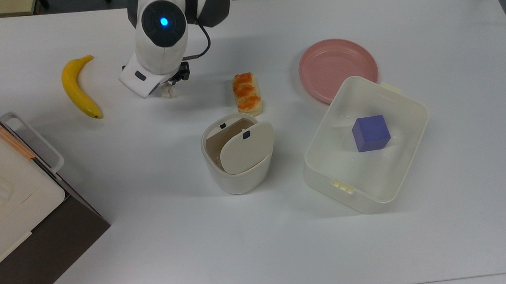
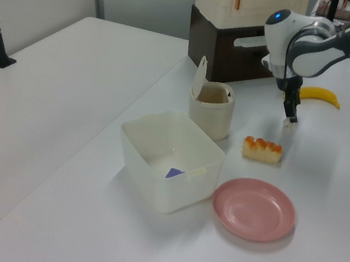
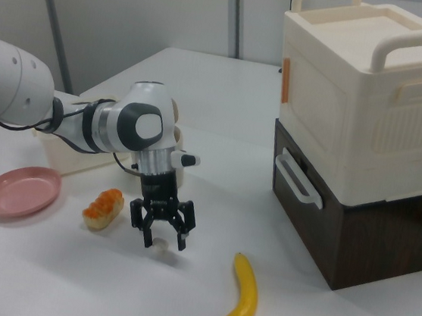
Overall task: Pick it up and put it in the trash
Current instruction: 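Close the gripper around the white paper ball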
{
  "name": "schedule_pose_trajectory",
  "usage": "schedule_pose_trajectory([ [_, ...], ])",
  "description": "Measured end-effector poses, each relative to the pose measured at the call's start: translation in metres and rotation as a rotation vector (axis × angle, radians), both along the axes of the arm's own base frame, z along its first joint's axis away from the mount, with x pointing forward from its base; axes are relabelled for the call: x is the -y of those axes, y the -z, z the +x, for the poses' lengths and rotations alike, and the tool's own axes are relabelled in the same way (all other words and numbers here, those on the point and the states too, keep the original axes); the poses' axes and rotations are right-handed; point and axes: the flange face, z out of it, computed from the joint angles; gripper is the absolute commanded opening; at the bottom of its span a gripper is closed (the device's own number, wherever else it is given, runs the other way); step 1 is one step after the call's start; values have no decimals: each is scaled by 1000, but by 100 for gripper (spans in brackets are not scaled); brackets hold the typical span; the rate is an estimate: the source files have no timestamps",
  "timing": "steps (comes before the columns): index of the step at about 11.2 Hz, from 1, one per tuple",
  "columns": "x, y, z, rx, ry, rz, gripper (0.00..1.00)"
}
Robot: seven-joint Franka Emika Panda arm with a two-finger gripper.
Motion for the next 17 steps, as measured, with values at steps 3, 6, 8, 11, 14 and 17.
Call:
schedule_pose_trajectory([
  [3, -2, 13, -1, -23, -4, 2, 18],
  [6, -2, 12, -1, -22, -4, 2, 11],
  [8, -2, 11, 1, -18, -5, 2, 0],
  [11, -1, 8, 3, -10, -5, 1, 0],
  [14, -1, 3, 6, 1, -5, 0, 0],
  [17, -1, -3, 9, 15, -4, -1, 0],
])
